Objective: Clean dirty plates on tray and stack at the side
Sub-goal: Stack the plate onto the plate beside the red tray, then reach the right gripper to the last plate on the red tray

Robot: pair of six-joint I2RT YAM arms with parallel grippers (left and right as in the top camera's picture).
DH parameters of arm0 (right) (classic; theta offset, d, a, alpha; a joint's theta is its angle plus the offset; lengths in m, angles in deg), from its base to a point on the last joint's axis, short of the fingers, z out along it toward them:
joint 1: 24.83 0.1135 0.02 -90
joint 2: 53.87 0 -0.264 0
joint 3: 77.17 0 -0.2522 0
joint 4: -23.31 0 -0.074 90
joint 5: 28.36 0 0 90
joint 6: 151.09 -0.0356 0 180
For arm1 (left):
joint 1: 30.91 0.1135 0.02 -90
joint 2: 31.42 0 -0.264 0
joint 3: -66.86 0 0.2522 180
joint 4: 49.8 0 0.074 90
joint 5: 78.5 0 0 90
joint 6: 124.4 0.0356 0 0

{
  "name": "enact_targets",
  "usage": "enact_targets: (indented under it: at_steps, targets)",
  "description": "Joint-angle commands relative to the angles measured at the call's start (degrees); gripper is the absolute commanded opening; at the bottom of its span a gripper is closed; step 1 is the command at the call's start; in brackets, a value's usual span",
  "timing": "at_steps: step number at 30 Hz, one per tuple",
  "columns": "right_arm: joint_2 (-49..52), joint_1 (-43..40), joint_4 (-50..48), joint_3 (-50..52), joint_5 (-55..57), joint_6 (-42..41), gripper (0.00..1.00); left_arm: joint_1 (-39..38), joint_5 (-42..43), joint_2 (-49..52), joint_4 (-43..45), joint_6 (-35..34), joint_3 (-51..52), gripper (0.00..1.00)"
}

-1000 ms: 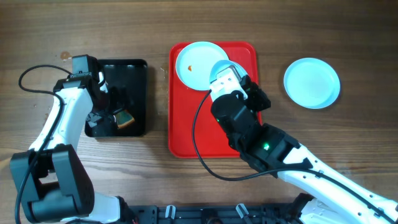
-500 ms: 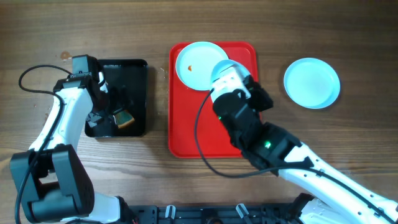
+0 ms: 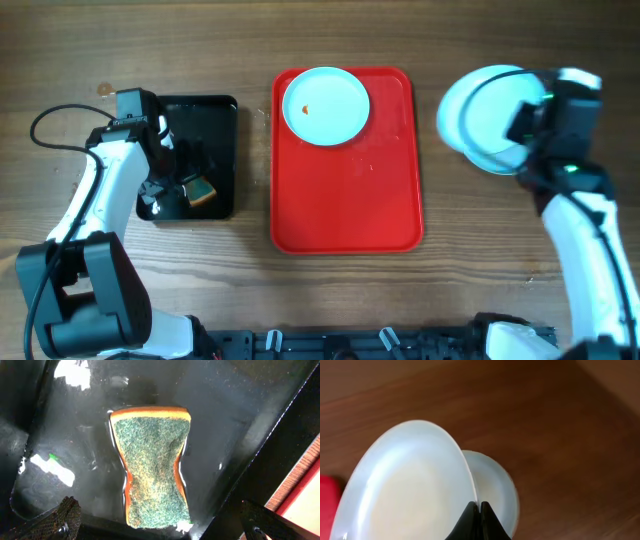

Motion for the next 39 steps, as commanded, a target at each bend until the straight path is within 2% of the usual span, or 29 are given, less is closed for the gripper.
enact_targets:
  at_steps: [1,6,7,8,9,13,15,17,18,20,24,25,26,30,34,36,37,39]
  targets:
    - [7.74,-7.06,-1.84,-0.96,-10.91,-3.32,0.04,0.04,0.42,-1.22,0.15,0.33,0.15,1.0]
    - [17.4,-9.42,-6.23,-0.96,-11.26,-3.32,0.04,0.04,0.42,-1.22,0.15,0.33,0.17,1.0]
    - [18.51,-9.4,-7.96,-0.96,-14.93,-0.02,0.2,0.04,0.42,-1.2,0.15,0.33,0.17,1.0]
    - [18.56,-9.4,-8.76,-0.96,-17.88,1.2,0.49,0.04,0.42,-1.22,0.15,0.33,0.17,1.0]
    - [18.1,-9.4,-9.29,-1.14,-21.77,1.36,0.55,0.04,0.42,-1.22,0.15,0.33,0.15,1.0]
    - [12.92,-7.21,-8.74,-2.84,-39.82,0.04,0.57,0.04,0.42,-1.22,0.15,0.33,0.15,1.0]
    - [10.05,-3.15,-7.37,-2.84,-45.55,0.09,0.57,0.04,0.42,-1.22,0.15,0.33,0.15,1.0]
    - [9.09,2.99,-5.11,-2.84,-44.72,0.68,0.56,0.04,0.42,-1.22,0.15,0.33,0.15,1.0]
    - [9.31,6.84,-4.22,-2.82,-42.49,0.7,0.54,0.04,0.42,-1.2,0.15,0.33,0.15,1.0]
    - [11.43,15.47,-4.2,-2.78,-33.03,2.51,0.37,0.04,0.42,-1.22,0.15,0.33,0.15,1.0]
    - [18.82,25.73,-10.51,-2.8,-21.75,7.08,0.36,0.04,0.42,-1.22,0.15,0.33,0.17,1.0]
    - [20.81,26.64,-12.79,-2.8,-21.33,7.06,0.37,0.04,0.42,-1.22,0.15,0.33,0.15,1.0]
    - [23.76,27.56,-16.52,-2.8,-21.33,6.27,0.45,0.04,0.42,-1.22,0.15,0.33,0.17,1.0]
    - [32.48,28.92,-27.56,-2.8,-21.99,3.13,0.46,0.04,0.42,-1.22,0.15,0.33,0.17,1.0]
    - [38.64,28.96,-34.14,-2.8,-21.9,-0.09,0.43,0.04,0.42,-1.22,0.15,0.33,0.17,1.0]
    - [40.35,28.96,-34.58,-2.82,-21.35,-1.57,0.33,0.04,0.42,-1.22,0.15,0.33,0.15,1.0]
    - [40.7,28.96,-33.24,-2.82,-21.2,-2.56,0.24,0.04,0.42,-1.22,0.15,0.33,0.15,1.0]
    - [40.13,28.96,-31.01,-2.84,-21.22,-2.54,0.19,0.04,0.42,-1.2,0.15,0.33,0.17,1.0]
